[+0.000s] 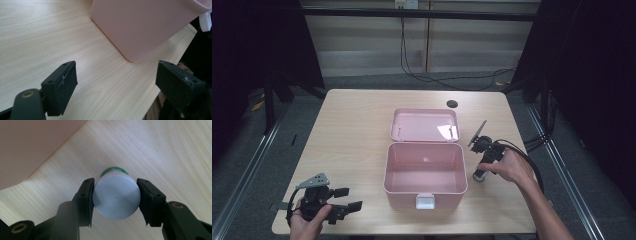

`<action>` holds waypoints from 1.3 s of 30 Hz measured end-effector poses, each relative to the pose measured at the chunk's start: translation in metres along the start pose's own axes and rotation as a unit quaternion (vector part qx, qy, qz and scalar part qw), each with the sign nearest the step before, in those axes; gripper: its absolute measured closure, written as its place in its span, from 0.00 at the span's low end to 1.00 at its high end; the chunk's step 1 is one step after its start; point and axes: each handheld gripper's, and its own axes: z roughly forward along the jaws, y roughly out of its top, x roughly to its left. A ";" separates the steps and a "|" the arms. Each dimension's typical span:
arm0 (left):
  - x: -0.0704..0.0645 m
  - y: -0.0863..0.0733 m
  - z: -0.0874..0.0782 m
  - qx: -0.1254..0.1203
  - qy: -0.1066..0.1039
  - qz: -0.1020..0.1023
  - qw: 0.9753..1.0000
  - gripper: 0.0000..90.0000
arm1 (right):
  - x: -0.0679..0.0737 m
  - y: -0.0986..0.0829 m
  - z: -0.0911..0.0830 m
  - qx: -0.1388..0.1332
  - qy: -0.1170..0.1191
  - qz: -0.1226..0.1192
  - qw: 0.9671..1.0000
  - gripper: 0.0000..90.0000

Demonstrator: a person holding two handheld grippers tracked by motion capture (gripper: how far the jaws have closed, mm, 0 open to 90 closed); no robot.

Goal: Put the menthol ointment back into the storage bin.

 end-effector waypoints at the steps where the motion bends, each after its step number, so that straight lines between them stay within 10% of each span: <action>1: 0.000 0.000 0.000 0.000 0.001 0.001 1.000 0.19 | 0.000 0.000 0.000 -0.001 -0.002 0.000 1.000 0.56; 39: -0.001 0.000 0.000 -0.001 0.000 0.003 1.000 0.19 | 0.006 -0.010 -0.023 0.002 0.000 -0.034 0.999 0.57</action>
